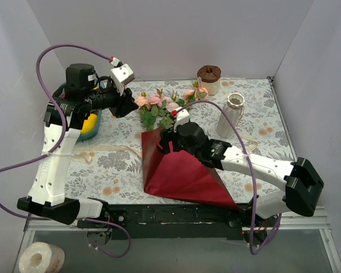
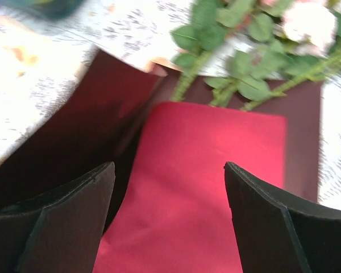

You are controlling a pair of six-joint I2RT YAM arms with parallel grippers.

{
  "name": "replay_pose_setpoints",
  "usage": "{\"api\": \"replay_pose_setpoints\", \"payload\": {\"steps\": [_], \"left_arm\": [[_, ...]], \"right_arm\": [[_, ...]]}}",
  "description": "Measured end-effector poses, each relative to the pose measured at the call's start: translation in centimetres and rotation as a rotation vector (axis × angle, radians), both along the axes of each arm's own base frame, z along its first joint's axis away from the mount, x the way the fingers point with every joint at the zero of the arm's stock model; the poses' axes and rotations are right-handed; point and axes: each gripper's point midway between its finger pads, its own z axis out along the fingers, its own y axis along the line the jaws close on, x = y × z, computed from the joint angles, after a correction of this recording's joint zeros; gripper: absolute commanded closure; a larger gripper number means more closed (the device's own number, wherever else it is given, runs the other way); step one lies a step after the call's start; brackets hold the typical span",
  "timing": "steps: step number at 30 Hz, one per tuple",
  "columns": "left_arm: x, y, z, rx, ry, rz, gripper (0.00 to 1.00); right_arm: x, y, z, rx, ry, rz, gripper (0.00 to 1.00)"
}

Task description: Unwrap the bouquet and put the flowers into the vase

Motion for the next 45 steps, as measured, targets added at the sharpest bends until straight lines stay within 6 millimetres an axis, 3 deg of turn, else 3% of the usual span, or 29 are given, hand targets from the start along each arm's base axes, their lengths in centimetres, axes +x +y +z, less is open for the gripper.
{"api": "replay_pose_setpoints", "payload": {"steps": [3, 7, 9, 13, 19, 20, 23, 27, 30, 32, 37, 38, 40, 42, 45], "left_arm": [[0.0, 0.3, 1.0, -0.017, -0.027, 0.032, 0.67], [0.9, 0.9, 1.9, -0.03, -0.059, 0.103, 0.63], [1.5, 1.3, 2.5, -0.038, -0.081, 0.145, 0.55], [2.5, 2.3, 3.7, -0.054, -0.122, 0.234, 0.25], [2.6, 2.9, 5.2, -0.084, -0.152, 0.29, 0.12], [2.6, 2.9, 5.4, -0.088, -0.155, 0.291, 0.06], [2.5, 2.9, 5.8, -0.098, -0.159, 0.293, 0.03], [2.5, 2.8, 6.0, -0.114, -0.155, 0.3, 0.03], [2.9, 2.7, 6.1, -0.129, -0.158, 0.31, 0.03], [3.3, 2.7, 5.7, -0.133, -0.152, 0.319, 0.02], [4.4, 2.2, 2.4, -0.111, -0.088, 0.314, 0.02], [4.8, 1.9, 1.0, -0.095, -0.061, 0.296, 0.02], [5.6, 1.2, -2.0, -0.06, 0.005, 0.265, 0.02], [6.6, 0.4, -6.1, -0.015, 0.099, 0.217, 0.02], [8.3, -0.6, -13.1, 0.049, 0.271, 0.16, 0.02]], "right_arm": [[-1.1, 3.6, 0.8, 0.024, -0.013, 0.067, 0.15], [-2.8, 6.9, 0.1, 0.023, 0.002, 0.136, 0.15], [-3.1, 8.2, -0.5, 0.024, 0.02, 0.152, 0.15], [-3.2, 11.7, -1.0, 0.033, 0.054, 0.19, 0.13], [-3.4, 18.3, 0.0, 0.059, 0.067, 0.258, 0.1], [-3.8, 19.1, 0.1, 0.058, 0.069, 0.269, 0.1], [-4.9, 20.4, 0.7, 0.05, 0.077, 0.294, 0.07], [-5.4, 20.6, 2.0, 0.032, 0.071, 0.284, 0.04], [-3.8, 18.7, 3.1, 0.003, 0.054, 0.219, 0.03], [-1.6, 15.7, 4.3, -0.006, 0.04, 0.151, 0.03], [3.0, 2.4, 9.2, 0.024, -0.041, -0.082, 0.03], [3.2, -0.6, 10.8, 0.051, -0.075, -0.128, 0.03], [2.4, -4.1, 12.9, 0.086, -0.127, -0.166, 0.03], [0.8, -6.1, 14.9, 0.128, -0.174, -0.161, 0.03], [-0.9, -7.9, 16.0, 0.16, -0.208, -0.149, 0.04]]}}
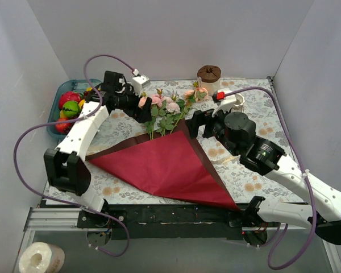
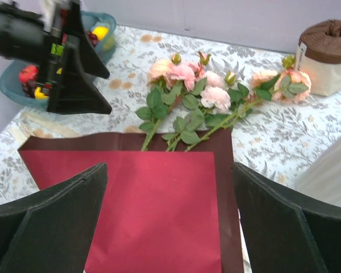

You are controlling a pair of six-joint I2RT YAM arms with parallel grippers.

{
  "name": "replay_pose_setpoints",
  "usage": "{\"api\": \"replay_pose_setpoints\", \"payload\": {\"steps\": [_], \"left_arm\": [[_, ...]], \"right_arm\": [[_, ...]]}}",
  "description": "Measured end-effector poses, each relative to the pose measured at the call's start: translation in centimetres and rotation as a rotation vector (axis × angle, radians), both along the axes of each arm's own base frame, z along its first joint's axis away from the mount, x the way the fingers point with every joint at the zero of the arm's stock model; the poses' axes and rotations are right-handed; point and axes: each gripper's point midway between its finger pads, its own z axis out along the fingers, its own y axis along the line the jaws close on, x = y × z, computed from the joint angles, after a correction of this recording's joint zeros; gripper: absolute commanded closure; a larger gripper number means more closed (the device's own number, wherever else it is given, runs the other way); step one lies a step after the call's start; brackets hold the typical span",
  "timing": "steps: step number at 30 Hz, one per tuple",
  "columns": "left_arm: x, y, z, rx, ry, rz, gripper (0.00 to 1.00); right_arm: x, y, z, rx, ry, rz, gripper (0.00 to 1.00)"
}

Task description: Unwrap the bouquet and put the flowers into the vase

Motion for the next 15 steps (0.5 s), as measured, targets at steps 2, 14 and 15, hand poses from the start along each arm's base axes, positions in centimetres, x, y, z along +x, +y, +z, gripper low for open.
{"api": "replay_pose_setpoints", "payload": {"steps": [2, 14, 15], "left_arm": [[0.6, 0.0, -4.3, 0.025, 0.104, -0.018, 0.02], [-2.6, 0.7, -13.3, 0.093, 0.362, -0.214, 0.11], [-2.9, 0.7, -13.5, 0.094, 0.373, -0.224, 0.11]], "right_arm": [[-0.5, -0.8, -0.6, -0.009, 0.004, -0.004, 0.04], [-2.4, -3.9, -3.9, -0.051, 0.05, -0.022, 0.04], [-2.5, -3.9, -3.8, -0.049, 0.048, -0.023, 0.04]]}}
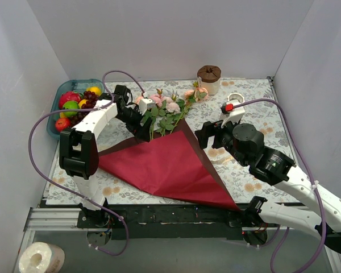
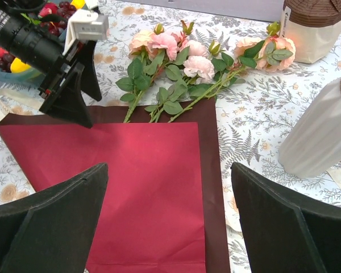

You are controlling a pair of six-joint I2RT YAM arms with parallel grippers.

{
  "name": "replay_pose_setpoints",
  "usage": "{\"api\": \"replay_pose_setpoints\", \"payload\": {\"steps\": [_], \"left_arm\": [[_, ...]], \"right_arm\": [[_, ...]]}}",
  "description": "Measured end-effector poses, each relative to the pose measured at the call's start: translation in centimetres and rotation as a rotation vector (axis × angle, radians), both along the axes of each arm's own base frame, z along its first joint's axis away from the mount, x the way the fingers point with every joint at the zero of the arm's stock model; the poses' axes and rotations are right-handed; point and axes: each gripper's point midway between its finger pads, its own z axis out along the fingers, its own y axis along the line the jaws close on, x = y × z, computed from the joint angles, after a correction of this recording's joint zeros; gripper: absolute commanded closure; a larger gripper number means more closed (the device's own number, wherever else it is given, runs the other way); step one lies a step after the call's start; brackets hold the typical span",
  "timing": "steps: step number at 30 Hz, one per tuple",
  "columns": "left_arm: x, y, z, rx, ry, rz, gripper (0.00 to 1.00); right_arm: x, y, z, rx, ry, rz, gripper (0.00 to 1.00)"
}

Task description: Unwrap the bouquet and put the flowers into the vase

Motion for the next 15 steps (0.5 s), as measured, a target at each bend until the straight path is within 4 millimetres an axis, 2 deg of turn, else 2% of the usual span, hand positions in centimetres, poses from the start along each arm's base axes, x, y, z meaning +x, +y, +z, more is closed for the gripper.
{"api": "replay_pose_setpoints", "payload": {"steps": [9, 15], "left_arm": [[-3.8, 1.0, -4.3, 0.038, 0.105, -0.058, 0.13], [-2.6, 0.8, -4.7, 0.031, 0.058, -0.045, 0.15]], "right_arm": [[-0.3, -0.4, 0.3, 0.02, -0.005, -0.003, 0.05], [-0.6, -0.6, 0.8, 0.048, -0.006, -0.005, 0.05]]}}
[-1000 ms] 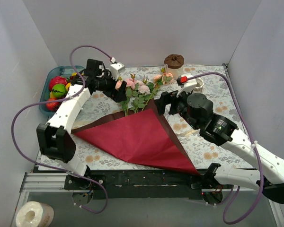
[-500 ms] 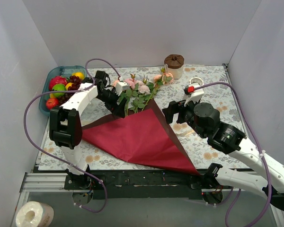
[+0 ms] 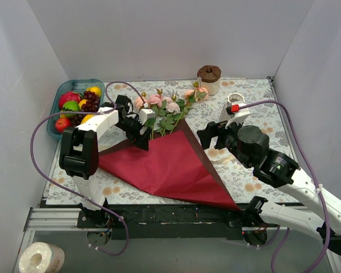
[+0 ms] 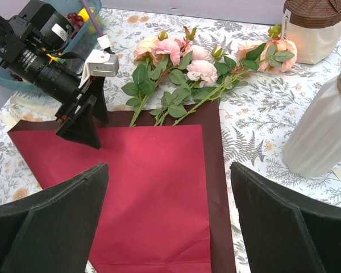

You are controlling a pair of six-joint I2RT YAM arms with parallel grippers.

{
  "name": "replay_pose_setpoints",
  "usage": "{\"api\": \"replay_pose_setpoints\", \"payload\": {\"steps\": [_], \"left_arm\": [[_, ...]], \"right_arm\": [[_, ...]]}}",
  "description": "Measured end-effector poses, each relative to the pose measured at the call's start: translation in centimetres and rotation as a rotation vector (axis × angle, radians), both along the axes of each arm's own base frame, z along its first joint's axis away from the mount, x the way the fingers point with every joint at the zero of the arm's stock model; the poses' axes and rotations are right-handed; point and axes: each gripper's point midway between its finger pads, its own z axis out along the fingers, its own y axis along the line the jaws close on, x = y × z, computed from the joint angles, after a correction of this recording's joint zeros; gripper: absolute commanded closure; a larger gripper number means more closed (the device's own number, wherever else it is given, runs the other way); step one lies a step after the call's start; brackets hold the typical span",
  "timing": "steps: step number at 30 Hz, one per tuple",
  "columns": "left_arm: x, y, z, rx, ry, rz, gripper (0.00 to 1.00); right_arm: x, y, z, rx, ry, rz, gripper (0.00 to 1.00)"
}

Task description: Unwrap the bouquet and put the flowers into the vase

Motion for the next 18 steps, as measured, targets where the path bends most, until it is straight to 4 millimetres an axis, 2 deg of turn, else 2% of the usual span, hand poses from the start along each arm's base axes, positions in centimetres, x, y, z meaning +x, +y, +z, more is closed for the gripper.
{"api": "replay_pose_setpoints", "payload": {"steps": [4, 6, 10, 11, 13, 14, 18], "left_arm": [[-0.1, -0.1, -0.6, -0.003, -0.004, -0.004, 0.16], [-0.8, -0.2, -1.2, -0.001, 0.014, -0.009, 0.18], [-2.0, -0.4, -1.7, -0.006, 0.049, -0.024, 0.38], [-2.1, -0.6, -1.7, -0.011, 0.05, -0.029, 0.5], [-2.2, -0.8, -1.5, -0.02, 0.052, -0.038, 0.59], [-2.3, -0.9, -1.3, -0.023, 0.055, -0.045, 0.67], [-1.9, -1.3, -0.6, -0.04, 0.054, -0.066, 0.72]], "right_arm": [[0.0, 0.0, -0.2, 0.002, 0.005, -0.001, 0.06], [0.0, 0.0, -0.6, 0.0, 0.013, 0.0, 0.06], [0.0, 0.0, -0.6, 0.006, 0.018, -0.005, 0.06], [0.0, 0.0, -0.6, 0.007, 0.019, -0.005, 0.07], [0.0, 0.0, -0.6, 0.008, 0.019, -0.006, 0.07], [0.0, 0.0, -0.6, 0.009, 0.02, -0.006, 0.07], [0.0, 0.1, -0.6, 0.012, 0.022, -0.005, 0.07]]}}
